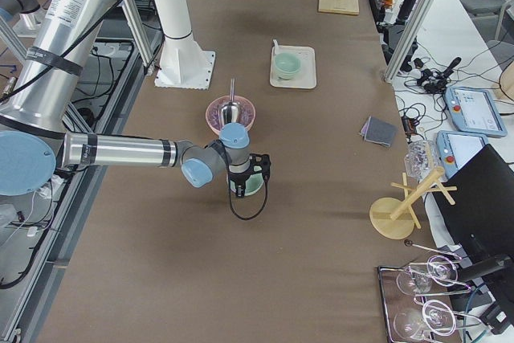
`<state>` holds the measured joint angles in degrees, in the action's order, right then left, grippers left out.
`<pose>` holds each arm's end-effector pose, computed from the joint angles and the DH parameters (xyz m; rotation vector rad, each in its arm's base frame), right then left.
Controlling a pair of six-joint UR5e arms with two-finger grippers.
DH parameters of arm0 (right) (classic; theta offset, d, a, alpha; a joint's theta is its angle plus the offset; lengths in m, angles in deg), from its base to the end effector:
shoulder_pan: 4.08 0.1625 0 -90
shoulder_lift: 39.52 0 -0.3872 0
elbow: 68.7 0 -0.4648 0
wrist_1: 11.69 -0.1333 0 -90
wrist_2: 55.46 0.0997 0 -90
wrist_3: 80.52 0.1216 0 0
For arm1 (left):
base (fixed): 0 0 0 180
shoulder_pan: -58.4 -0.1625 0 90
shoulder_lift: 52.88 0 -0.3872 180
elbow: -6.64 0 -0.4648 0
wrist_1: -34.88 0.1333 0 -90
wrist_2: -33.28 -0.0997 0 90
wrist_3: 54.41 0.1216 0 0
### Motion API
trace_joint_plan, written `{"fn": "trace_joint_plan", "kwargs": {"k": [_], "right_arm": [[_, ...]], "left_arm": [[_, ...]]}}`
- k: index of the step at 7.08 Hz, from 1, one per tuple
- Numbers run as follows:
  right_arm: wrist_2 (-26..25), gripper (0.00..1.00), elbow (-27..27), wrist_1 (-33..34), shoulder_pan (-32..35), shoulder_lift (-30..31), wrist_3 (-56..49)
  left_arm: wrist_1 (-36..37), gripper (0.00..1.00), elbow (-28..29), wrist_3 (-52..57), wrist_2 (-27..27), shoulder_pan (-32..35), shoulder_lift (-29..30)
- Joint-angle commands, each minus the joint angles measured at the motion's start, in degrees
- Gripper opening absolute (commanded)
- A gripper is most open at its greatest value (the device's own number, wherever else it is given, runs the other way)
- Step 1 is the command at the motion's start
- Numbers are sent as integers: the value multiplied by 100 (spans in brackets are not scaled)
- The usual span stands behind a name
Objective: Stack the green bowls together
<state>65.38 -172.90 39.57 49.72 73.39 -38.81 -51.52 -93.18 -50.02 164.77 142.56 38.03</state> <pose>-0.2069 -0.4028 0.6300 0.0670 -0.7297 -0.0492 0.0058 -0.5754 0.5411 0.1100 0.7261 0.2155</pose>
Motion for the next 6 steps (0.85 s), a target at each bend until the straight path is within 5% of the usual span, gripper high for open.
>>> {"fn": "trace_joint_plan", "kwargs": {"k": [1,4,6], "right_arm": [[-26,40,-3,7,-1,12,3],[-96,36,-3,16,-10,12,12],[-96,0,6,16,-19,12,39]], "left_arm": [[0,98,6,0,0,4,-4],[0,98,-3,0,0,4,-4],[0,98,6,0,-9,4,5]]}}
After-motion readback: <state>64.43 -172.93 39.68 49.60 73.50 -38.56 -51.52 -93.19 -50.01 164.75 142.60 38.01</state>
